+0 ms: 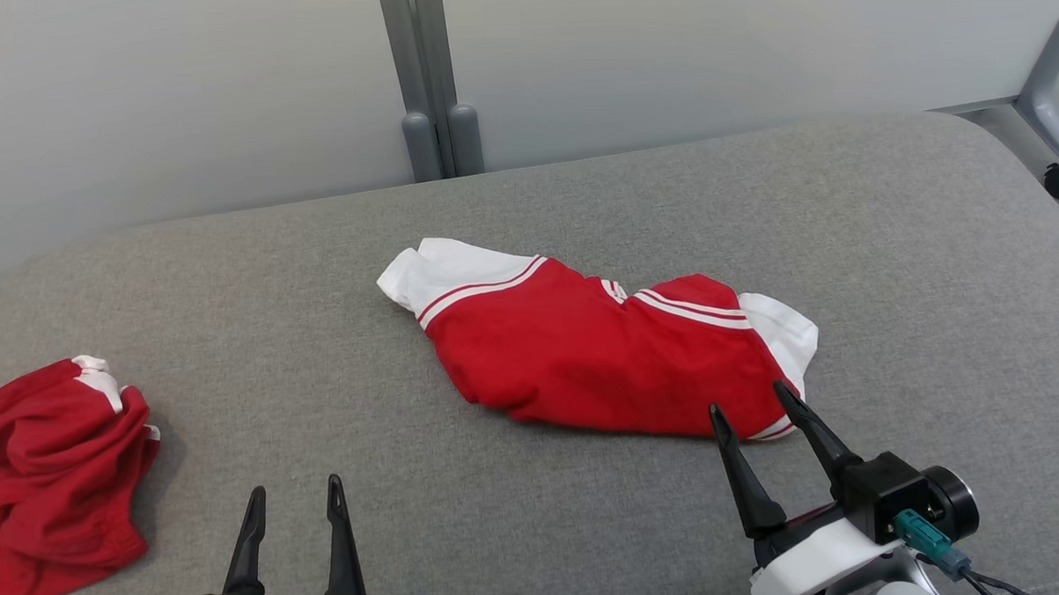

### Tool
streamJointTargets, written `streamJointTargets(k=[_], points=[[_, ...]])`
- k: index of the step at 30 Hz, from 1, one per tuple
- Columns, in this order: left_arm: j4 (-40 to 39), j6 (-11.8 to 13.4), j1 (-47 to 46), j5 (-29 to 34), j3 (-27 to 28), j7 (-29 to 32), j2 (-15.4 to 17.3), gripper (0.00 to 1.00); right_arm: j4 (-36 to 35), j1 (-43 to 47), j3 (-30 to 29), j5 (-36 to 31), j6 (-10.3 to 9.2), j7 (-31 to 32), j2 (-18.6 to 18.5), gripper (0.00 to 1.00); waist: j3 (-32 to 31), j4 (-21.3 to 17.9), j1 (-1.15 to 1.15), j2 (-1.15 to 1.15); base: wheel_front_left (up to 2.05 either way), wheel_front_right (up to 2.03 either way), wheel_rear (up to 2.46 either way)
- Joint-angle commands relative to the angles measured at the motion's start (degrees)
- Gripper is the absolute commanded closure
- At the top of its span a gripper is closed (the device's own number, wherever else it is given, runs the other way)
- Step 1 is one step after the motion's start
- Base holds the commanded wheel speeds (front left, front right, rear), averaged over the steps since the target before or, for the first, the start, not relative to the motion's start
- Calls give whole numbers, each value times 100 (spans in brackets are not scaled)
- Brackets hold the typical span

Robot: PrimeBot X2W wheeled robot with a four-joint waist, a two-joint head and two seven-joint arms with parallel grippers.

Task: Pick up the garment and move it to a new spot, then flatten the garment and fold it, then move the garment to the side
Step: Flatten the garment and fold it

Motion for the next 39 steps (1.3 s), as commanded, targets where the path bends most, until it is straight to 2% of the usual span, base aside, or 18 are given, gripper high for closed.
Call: streamJointTargets(k=[1, 18, 27, 31, 35, 39], points=[[-22, 35, -18, 2, -1, -2, 8, 0, -15, 46, 9, 10, -10, -2, 2, 0, 17, 21, 0, 0, 0, 0, 0], [-98, 92, 24, 54, -35, -2, 8, 0, -24, 43, 4, 34, -10, -2, -25, 0, 49, 62, 0, 0, 0, 0, 0], [-86, 30, -25, 81, -55, -2, 8, 0, -54, -8, 5, 53, -10, -2, -25, 0, 123, 79, 0, 0, 0, 0, 0], [-105, -3, -124, 138, -96, -2, 8, 0, -115, -213, 56, 290, -10, -2, -98, 0, 236, 110, 0, 0, 0, 0, 0], [-139, -39, -263, 229, -163, -2, 9, 0, -119, -619, 128, 554, -10, -2, -431, 0, 467, 132, 0, 0, 0, 0, 0], [-147, -132, -486, 253, -303, -1, 8, 0, 229, -1088, 243, 1019, -10, -2, -906, 0, 801, 165, 0, 0, 0, 0, 0]])
